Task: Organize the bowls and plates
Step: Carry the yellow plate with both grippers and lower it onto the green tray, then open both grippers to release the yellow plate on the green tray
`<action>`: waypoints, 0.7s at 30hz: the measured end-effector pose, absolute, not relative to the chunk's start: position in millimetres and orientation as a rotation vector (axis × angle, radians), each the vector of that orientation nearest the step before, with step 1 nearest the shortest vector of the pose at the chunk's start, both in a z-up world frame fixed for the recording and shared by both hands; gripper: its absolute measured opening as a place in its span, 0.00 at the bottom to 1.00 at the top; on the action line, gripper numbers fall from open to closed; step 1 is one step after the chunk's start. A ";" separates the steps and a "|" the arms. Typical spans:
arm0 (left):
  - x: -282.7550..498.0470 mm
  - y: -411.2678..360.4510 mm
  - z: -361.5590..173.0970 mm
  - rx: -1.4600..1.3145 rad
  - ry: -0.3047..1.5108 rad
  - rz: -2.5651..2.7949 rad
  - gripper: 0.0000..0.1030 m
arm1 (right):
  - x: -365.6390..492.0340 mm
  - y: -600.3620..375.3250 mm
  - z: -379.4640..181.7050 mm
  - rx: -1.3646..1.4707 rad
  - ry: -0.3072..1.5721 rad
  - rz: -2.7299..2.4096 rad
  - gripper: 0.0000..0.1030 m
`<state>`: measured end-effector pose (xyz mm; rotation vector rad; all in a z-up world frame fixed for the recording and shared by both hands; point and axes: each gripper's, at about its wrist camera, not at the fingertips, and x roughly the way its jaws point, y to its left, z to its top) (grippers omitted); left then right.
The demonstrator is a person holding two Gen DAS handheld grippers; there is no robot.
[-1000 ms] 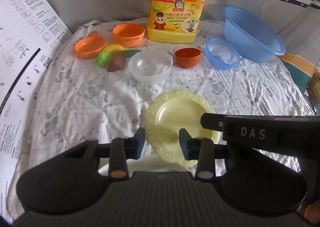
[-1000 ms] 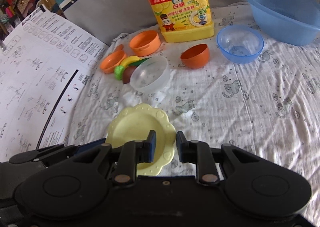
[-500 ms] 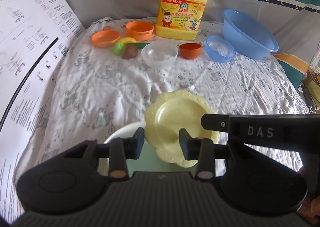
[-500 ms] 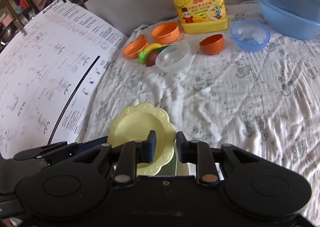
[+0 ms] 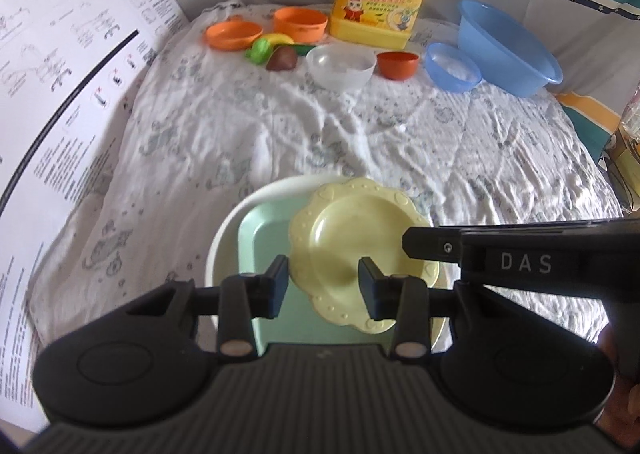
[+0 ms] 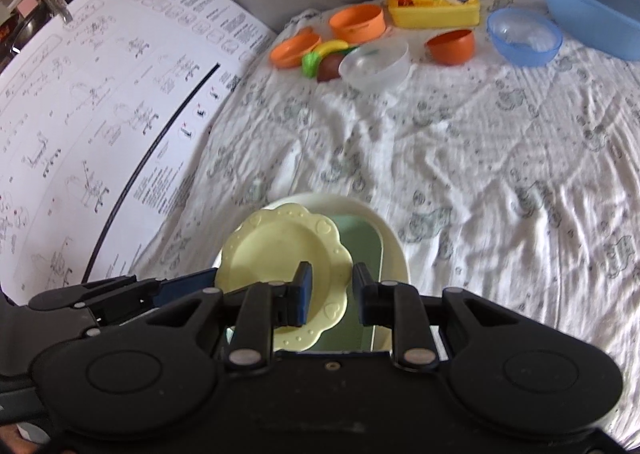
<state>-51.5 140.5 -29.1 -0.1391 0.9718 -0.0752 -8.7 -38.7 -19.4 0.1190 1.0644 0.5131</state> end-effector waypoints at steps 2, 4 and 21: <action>-51.7 143.3 -32.9 -0.146 0.982 -0.074 0.36 | -8.4 -35.3 -22.7 0.112 1.076 0.515 0.22; -50.8 145.8 -37.3 -0.153 0.994 -0.074 0.36 | -7.8 -32.3 -26.1 0.106 1.087 0.515 0.22; -43.0 151.7 -54.0 -0.160 1.032 -0.087 0.37 | 2.1 -20.8 -43.9 0.096 1.142 0.507 0.23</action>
